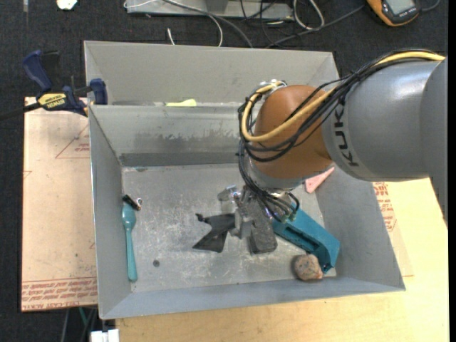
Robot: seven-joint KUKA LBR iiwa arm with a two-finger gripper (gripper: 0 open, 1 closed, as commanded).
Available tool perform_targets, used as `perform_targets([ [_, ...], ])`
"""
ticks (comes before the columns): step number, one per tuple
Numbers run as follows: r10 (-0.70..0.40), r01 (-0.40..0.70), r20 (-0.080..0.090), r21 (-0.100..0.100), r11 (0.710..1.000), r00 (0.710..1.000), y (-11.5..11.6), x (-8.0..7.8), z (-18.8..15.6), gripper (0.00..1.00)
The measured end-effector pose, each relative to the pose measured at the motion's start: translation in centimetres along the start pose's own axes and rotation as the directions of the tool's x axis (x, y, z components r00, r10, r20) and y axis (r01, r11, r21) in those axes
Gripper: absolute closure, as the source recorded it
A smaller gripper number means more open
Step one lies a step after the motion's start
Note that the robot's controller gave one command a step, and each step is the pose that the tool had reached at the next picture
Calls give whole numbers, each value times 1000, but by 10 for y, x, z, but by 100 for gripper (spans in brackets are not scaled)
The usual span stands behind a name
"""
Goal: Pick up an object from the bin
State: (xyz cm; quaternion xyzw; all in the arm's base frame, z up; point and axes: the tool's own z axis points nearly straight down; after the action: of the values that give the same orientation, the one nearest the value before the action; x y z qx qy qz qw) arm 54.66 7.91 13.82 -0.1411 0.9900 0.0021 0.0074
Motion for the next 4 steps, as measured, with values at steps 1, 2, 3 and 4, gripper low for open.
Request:
perform_targets([
  [1,251,-251,1,2,968,968,0,-11,4,100],
  [2,155,-155,-2,2,988,988,5,-14,-48,100],
  [3,-97,97,7,2,995,995,-19,-6,-23,100],
  [4,-256,256,16,7,967,966,-21,0,53,100],
])
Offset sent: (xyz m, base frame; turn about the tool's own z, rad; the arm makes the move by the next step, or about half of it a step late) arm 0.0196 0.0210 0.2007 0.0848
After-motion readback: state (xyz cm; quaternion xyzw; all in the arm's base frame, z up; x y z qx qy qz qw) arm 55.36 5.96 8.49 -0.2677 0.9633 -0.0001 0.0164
